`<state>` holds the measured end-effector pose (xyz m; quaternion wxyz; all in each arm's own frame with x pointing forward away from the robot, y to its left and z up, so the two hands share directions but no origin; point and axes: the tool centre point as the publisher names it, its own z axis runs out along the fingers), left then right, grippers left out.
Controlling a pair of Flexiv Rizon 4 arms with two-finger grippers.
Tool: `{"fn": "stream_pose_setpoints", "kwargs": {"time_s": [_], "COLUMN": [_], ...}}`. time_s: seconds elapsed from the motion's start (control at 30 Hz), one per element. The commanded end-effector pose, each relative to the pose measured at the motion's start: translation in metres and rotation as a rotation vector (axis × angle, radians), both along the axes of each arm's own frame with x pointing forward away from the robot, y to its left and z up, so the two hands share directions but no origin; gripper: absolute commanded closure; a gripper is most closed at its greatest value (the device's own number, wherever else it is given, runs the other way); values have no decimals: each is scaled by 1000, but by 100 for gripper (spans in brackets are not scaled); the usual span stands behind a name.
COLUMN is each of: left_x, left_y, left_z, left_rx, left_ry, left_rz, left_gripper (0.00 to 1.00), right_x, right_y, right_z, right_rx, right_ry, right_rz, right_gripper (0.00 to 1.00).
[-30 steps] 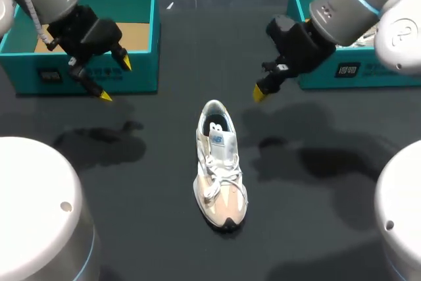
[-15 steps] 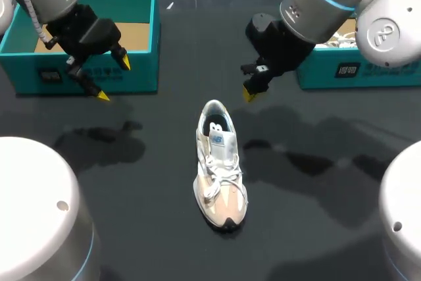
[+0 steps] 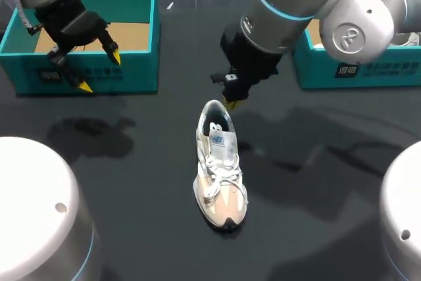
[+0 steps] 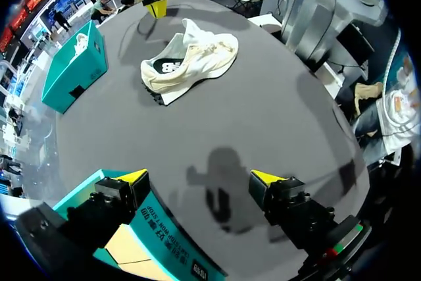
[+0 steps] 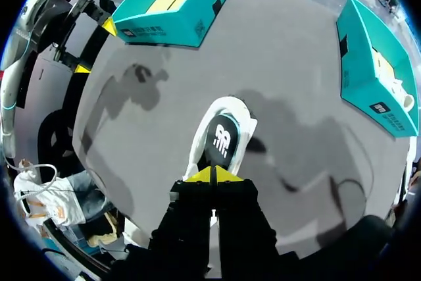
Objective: Take the shoe out of the shoebox, open the shoe tongue, remove and reinsert the insole, then place the shoe into the shoebox
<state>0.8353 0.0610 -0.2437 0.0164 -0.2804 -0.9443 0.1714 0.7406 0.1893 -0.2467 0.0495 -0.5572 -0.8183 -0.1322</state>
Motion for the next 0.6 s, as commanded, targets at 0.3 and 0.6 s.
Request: {"fn": "stream_pose_setpoints", "kwargs": {"time_s": [0.3,0.6], "left_x": [3,3], "left_y": [-1,-1], "left_z": [0,0], "left_rx": [3,3], "left_ry": [5,5], "left_rz": [-3,-3], "left_gripper": [0,0], "right_x": [2,11], "right_y": [17,42], "right_z": [-5,-36], "right_rx": [-112,-334], "right_ry": [-54,-117], "right_rz": [-11,-82], "right_gripper": [100,100]}}
